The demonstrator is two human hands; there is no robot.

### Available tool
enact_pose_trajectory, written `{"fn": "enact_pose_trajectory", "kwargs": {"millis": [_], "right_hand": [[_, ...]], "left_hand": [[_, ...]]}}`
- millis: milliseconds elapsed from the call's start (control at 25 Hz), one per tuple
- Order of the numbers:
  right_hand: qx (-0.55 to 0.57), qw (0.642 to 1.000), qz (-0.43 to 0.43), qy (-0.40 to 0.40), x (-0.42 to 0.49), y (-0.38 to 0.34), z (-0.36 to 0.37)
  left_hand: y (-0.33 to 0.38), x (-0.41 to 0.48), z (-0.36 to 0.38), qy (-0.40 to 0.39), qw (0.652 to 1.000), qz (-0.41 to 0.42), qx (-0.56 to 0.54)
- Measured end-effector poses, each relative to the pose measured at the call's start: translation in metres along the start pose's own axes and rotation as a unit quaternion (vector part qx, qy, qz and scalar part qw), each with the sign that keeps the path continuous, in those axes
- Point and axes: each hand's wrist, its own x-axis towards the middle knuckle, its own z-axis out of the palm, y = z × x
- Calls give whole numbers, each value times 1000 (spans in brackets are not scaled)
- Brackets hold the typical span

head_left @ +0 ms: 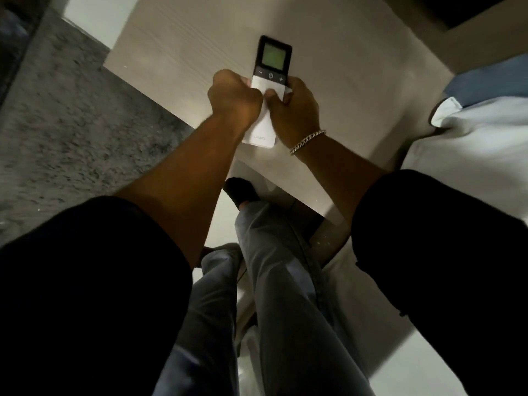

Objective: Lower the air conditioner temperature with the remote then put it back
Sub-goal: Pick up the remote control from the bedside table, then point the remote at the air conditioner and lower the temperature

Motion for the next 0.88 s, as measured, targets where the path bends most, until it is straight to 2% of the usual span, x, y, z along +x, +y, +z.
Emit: {"fn": "enact_pose_trajectory", "kwargs": {"millis": [280,480,640,880], "right_hand": [[49,989,-132,-39,-51,-157,-2],[96,958,-236,-129,-124,-290,-2],[127,916,-319,-207,-207,-400,-1],[161,833,-459,-263,-344,-540,-10]], "left_hand": [[52,-49,-156,104,986,63,-111],[83,-114,-297,174,960,102,-194],[102,-186,-415,257,927,143,-231],[131,-297,-567,378,867,228,-230]]}}
